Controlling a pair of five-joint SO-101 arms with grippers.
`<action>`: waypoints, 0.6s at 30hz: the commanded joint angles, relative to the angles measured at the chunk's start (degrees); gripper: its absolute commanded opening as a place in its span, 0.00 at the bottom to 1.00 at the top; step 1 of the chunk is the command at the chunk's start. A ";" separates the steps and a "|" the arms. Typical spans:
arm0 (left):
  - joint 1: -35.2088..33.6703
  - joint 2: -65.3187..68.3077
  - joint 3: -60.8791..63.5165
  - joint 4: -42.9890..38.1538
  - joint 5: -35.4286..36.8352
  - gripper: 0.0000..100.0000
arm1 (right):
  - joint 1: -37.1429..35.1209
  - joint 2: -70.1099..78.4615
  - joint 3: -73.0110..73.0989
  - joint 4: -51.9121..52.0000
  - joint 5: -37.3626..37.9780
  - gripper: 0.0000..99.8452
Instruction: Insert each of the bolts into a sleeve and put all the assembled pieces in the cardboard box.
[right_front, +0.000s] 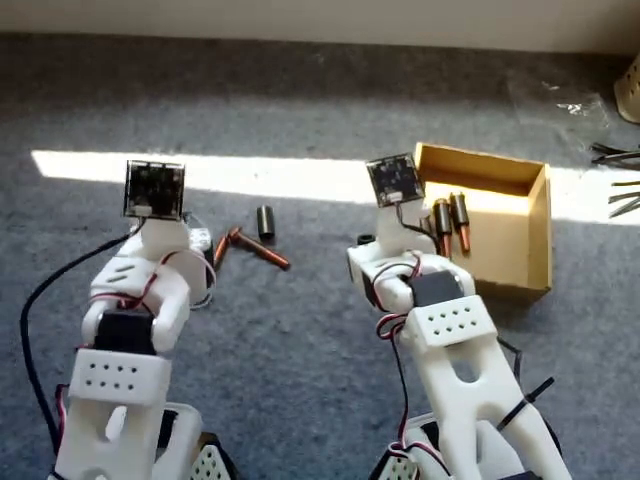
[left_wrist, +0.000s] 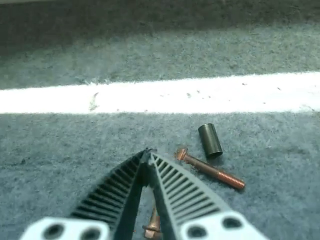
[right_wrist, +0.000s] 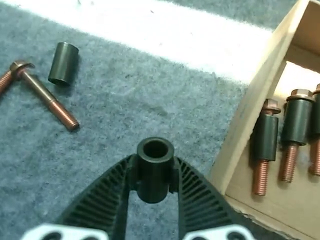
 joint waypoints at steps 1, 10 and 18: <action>3.30 10.59 -8.92 0.09 3.78 0.01 | 0.84 -2.07 -0.13 -1.45 -0.62 0.00; 4.09 29.93 -15.60 -0.09 31.30 0.01 | 4.44 -1.98 -0.31 -1.54 -0.62 0.00; 5.67 40.75 -17.71 0.00 36.22 0.12 | 4.88 -1.89 0.04 -3.38 -0.62 0.00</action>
